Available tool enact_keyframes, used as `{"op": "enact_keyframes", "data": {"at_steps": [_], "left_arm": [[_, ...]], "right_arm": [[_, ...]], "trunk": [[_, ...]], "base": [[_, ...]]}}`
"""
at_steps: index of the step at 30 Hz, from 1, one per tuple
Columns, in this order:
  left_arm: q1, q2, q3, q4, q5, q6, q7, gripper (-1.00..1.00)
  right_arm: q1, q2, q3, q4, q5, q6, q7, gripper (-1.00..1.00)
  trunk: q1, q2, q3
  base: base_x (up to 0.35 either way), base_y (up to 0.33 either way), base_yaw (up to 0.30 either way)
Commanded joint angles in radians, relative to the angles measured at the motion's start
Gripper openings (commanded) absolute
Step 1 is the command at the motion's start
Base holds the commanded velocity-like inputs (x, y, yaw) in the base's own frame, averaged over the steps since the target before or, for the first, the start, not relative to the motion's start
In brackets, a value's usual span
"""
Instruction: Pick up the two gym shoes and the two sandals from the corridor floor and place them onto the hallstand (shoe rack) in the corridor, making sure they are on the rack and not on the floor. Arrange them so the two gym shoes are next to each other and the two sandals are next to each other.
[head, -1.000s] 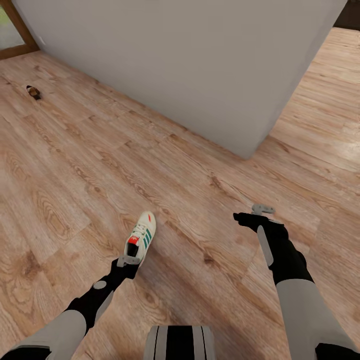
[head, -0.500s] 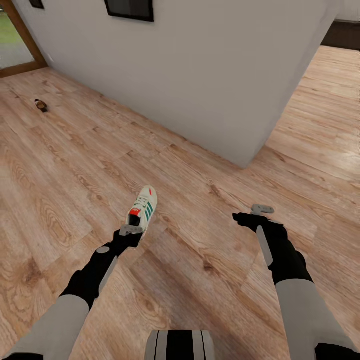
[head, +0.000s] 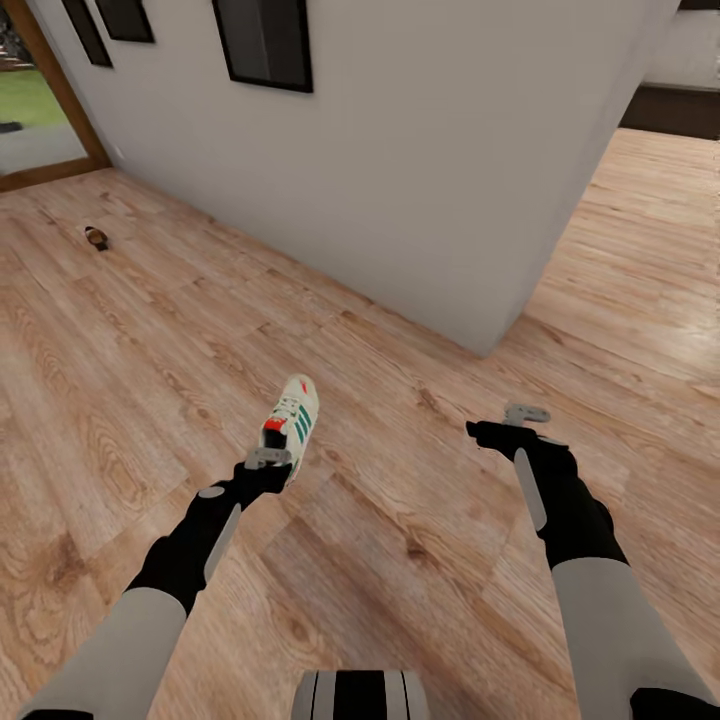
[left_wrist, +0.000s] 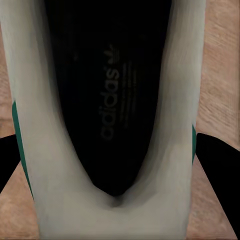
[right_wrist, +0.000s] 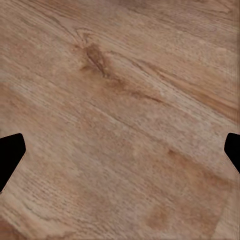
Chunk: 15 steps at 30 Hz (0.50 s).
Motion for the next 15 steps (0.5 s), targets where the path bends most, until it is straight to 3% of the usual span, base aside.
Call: {"op": "enact_keyframes", "data": {"at_steps": [1,5,15], "left_arm": [[0.0,0.0,0.003,-0.001,0.0,0.011,-0.004,-1.0],[0.001,0.001,0.029,0.028,0.004,0.029,-0.004,-1.0],[0.001,-0.002,0.032,0.046,0.011,0.031,-0.004,-1.0]], "right_arm": [[0.0,0.0,0.0,-0.002,-0.004,0.005,0.0,1.0],[0.003,-0.001,0.003,-0.004,-0.003,0.004,-0.002,1.0],[0.004,-0.001,0.003,-0.005,-0.003,0.004,-0.002,1.0]], "trunk": [[-0.001,0.0,0.005],[-0.002,0.001,0.027],[-0.007,0.003,0.069]], "base": [[0.0,0.0,0.0],[0.0,0.0,0.0],[0.0,0.0,0.0]]}}
